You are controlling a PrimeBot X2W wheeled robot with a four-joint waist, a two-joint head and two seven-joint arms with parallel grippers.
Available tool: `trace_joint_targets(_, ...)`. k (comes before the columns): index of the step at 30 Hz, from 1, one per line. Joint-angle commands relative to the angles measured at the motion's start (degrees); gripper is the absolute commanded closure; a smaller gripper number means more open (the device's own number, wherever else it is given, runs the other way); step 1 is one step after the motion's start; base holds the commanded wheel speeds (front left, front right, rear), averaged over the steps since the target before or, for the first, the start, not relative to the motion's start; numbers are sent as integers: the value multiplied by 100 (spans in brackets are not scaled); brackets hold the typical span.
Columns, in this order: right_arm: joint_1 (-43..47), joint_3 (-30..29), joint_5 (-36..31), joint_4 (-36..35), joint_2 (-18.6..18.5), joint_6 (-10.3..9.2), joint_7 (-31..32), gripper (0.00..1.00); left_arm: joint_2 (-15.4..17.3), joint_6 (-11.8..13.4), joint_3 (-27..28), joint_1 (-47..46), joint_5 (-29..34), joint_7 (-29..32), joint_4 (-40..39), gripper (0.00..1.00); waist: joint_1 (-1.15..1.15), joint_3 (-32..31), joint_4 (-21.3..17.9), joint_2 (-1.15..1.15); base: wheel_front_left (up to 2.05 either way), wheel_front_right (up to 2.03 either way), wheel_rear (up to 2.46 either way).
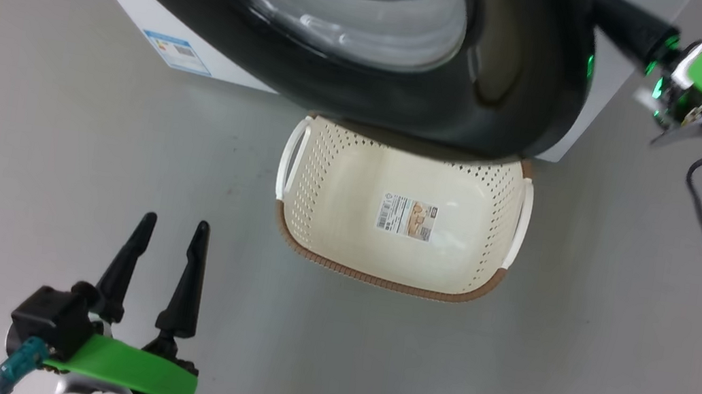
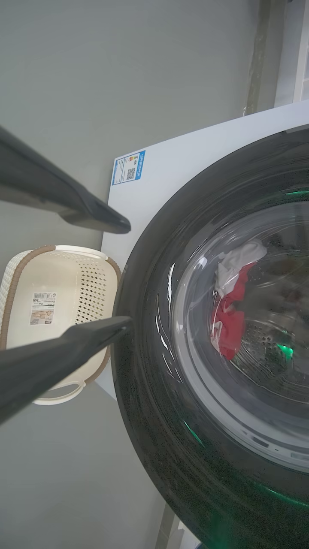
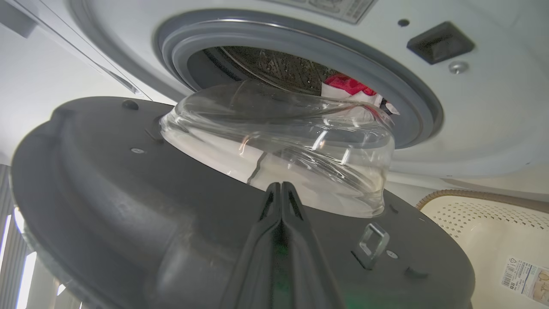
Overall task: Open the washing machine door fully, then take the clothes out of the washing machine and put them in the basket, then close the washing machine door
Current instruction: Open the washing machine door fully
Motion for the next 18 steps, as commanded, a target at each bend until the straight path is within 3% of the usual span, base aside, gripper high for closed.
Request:
trace_joint_targets(1, 250, 118, 7, -232, 180, 29, 97, 100, 105, 17, 183, 141, 53, -52, -114, 0, 0, -191, -43, 0, 0, 0, 0)
trace_joint_targets(18, 1294, 283, 40, -861, 424, 29, 493, 100, 105, 78, 204, 464, 184, -52, -154, 0, 0, -761, -110, 0, 0, 0, 0)
